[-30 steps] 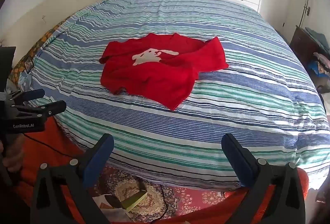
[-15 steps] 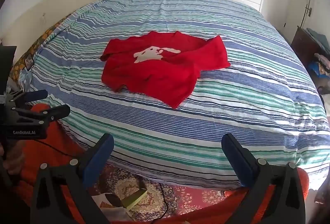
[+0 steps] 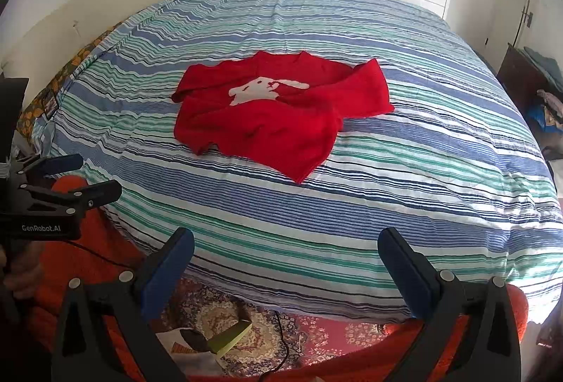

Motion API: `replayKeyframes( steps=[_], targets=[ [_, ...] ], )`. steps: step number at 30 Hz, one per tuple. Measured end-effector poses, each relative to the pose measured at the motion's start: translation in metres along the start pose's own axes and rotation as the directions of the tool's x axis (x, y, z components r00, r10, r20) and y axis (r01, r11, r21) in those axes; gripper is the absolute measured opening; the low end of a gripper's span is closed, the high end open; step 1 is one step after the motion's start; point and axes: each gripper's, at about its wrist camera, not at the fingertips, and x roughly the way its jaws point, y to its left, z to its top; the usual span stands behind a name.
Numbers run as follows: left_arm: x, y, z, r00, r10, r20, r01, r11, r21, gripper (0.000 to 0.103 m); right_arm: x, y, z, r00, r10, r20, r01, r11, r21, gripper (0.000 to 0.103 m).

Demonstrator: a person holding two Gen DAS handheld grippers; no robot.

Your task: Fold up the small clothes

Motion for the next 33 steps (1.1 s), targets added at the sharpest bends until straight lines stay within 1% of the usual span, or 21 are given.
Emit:
replayKeyframes(
  steps=[8,33],
  targets=[
    [0.004,0.000,-0.002,1.000,-0.004,-0.017,0.004,1.000,-0.003,0.102,0.002,0.003,-0.002,1.000,0.000,-0.012,0.000,1.000,-0.003,0.103],
    [0.005,-0.001,-0.002,1.000,-0.005,-0.024,0.005,1.000,0.000,0.102,0.006,0.011,-0.003,1.000,0.001,-0.027,-0.002,1.000,-0.012,0.103]
  ],
)
